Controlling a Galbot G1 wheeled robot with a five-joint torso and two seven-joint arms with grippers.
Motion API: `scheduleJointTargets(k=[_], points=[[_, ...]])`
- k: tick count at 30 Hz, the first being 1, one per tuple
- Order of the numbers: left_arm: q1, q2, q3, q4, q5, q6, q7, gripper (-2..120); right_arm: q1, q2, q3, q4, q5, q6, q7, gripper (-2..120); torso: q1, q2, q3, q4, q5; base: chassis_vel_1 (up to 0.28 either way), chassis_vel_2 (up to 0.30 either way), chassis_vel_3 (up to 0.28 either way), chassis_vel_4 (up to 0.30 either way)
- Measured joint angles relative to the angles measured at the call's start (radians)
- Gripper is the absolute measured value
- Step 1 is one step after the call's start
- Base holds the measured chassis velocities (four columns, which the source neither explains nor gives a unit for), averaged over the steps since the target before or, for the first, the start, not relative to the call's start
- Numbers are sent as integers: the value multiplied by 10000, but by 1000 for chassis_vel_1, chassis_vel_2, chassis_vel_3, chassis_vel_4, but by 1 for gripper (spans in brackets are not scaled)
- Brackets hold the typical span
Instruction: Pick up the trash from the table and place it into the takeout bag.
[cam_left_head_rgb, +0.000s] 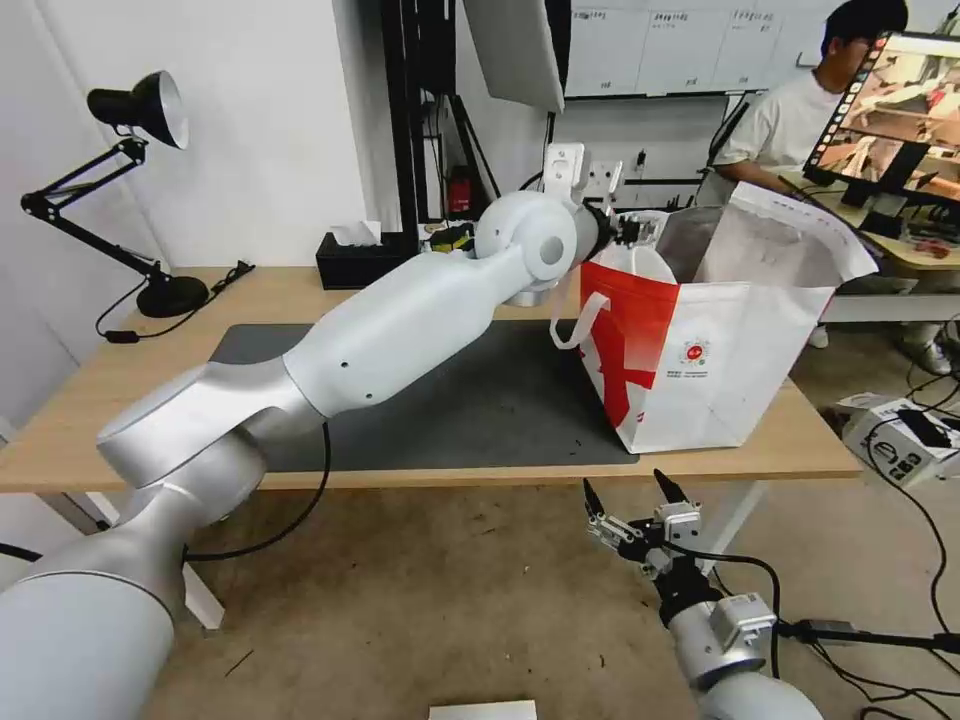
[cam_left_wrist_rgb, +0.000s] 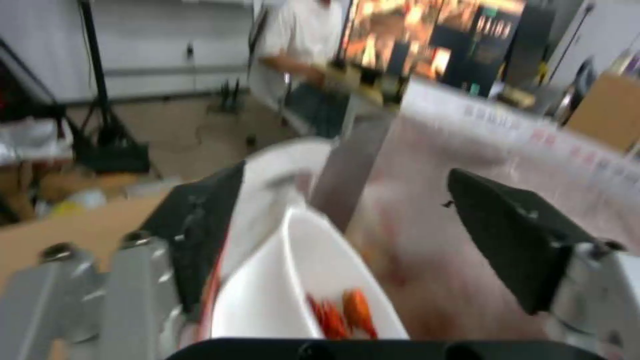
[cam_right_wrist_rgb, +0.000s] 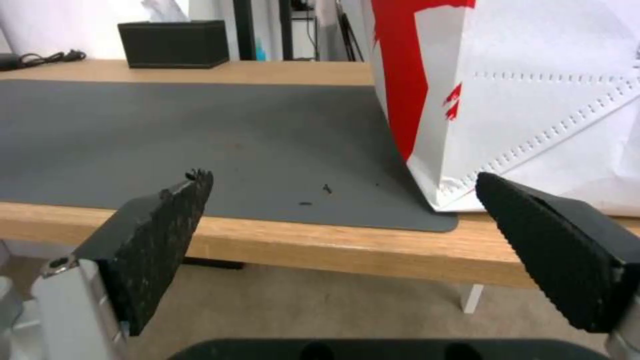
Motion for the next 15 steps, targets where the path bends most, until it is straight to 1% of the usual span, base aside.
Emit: scheduleJointTargets(k=[1, 2, 3, 4, 5, 7, 8, 9, 10, 11, 12, 13, 14, 15], points=[[131, 291, -96, -320, 52, -235, 54, 97, -1, 0, 0, -1, 0, 0, 1, 100, 0, 0, 0, 0, -1, 0, 0, 0, 0], [325, 698, -268, -693, 296, -347, 79, 99, 0, 0, 0, 0, 0, 0, 0, 100, -1, 0, 0, -2, -1, 0, 0, 0, 0], [325, 698, -268, -693, 296, -347, 79, 99, 0, 0, 0, 0, 0, 0, 0, 100, -1, 0, 0, -2, -1, 0, 0, 0, 0], [476, 998, -380, -917, 516, -427, 116, 99, 0, 0, 0, 0, 0, 0, 0, 100, 0, 1, -1, -1, -1, 0, 0, 0, 0], [670, 1341, -480, -1166, 750, -519, 205, 100, -1, 0, 0, -1, 0, 0, 0, 100, -1, 0, -1, -1, -1, 0, 0, 0, 0], [1331, 2284, -804, -1743, 1268, -894, 556, 100, 0, 0, 0, -1, 0, 0, 0, 100, 0, 0, 2, 1, -6, 0, 0, 0, 0], [1331, 2284, -804, -1743, 1268, -894, 556, 100, 0, 0, 0, -1, 0, 0, 0, 100, 0, 0, 2, 1, -6, 0, 0, 0, 0], [1739, 2762, -1047, -2031, 1460, -1110, 761, 100, 0, 0, 1, -1, 0, 0, 0, 100, 0, 0, 0, -3, -4, 0, 0, 0, 0], [2426, 3468, -1385, -2379, 1730, -1376, 1007, 100, 0, 0, 0, -1, 0, 0, 1, 100, -1, 1, 1, 3, -5, 0, 0, 0, 0], [2426, 3468, -1385, -2379, 1730, -1376, 1007, 100, 0, 0, 0, -1, 0, 0, 1, 100, -1, 1, 1, 3, -5, 0, 0, 0, 0], [2953, 3973, -1668, -2616, 1923, -1565, 1229, 100, -1, 0, 0, -1, 0, 0, 3, 100, 0, 0, 2, 3, -10, 0, 0, 0, 0], [3581, 4540, -2143, -2895, 2169, -1732, 1490, 100, 0, 0, 1, -1, 0, 0, 3, 100, 0, 0, 2, 7, -13, 0, 0, 0, 0], [3694, 4631, -2240, -2945, 2213, -1751, 1531, 100, 1, -1, 1, -1, 0, 0, 1, 100, 0, 0, 2, 7, -12, 0, 0, 0, 0], [4904, 5399, -3228, -3437, 2580, -1862, 1836, 100, 1, 0, 0, -1, 0, 0, -1, 100, -1, 1, 0, 11, -6, 0, 0, 0, 0]])
